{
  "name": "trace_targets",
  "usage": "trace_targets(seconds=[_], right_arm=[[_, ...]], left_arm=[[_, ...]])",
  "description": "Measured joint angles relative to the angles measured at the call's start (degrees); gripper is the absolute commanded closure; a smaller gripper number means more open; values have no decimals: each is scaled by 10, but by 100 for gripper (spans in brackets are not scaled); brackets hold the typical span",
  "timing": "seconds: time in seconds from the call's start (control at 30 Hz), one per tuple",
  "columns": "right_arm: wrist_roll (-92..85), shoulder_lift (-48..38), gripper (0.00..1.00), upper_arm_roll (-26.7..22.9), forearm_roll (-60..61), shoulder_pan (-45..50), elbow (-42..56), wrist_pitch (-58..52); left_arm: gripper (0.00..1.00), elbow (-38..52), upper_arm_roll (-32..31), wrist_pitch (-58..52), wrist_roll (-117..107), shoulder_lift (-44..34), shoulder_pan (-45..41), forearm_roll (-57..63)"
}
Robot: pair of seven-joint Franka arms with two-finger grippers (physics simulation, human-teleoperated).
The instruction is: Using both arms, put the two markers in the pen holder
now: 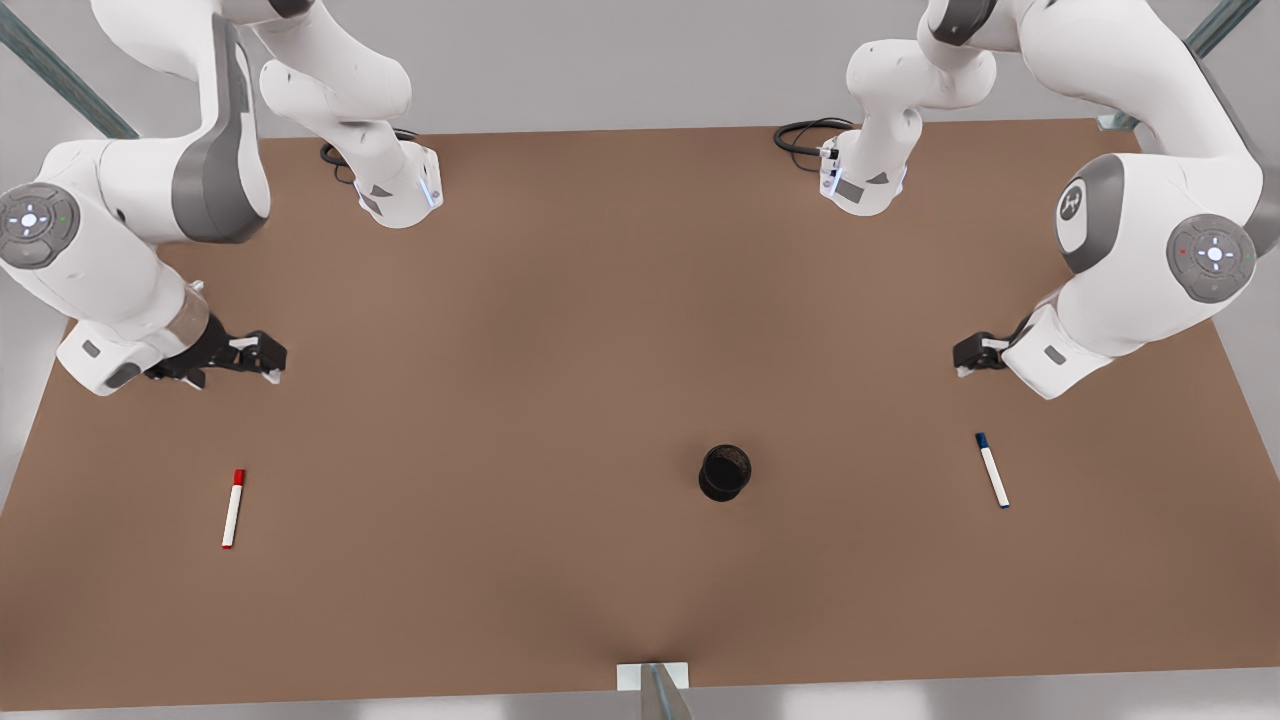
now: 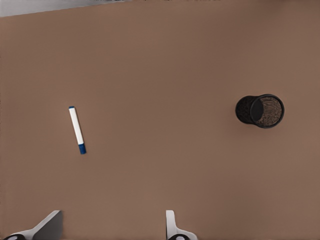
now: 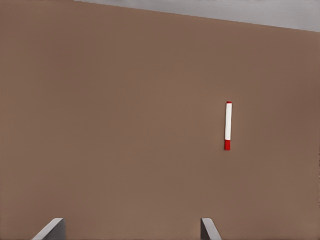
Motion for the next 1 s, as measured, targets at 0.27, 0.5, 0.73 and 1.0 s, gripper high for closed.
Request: trace_targets(seconds=[0.27,0.5,0.73,1.0], right_arm=[[-12,158,0,-5,35,-102,2,97],[-70,364,0,1,42,-182,110,231],[-115,434,0,5,28,-182,130,287],[-167,480,17,-15,-4,-183,161,320]], left_arm=[[0,0,57,47,17,78,23,6],[0,-56,65,150,20,157,91,-31],[0,-181,65,308,21,175,113,-55],[0,-183,66,451,25,224,117,-56]])
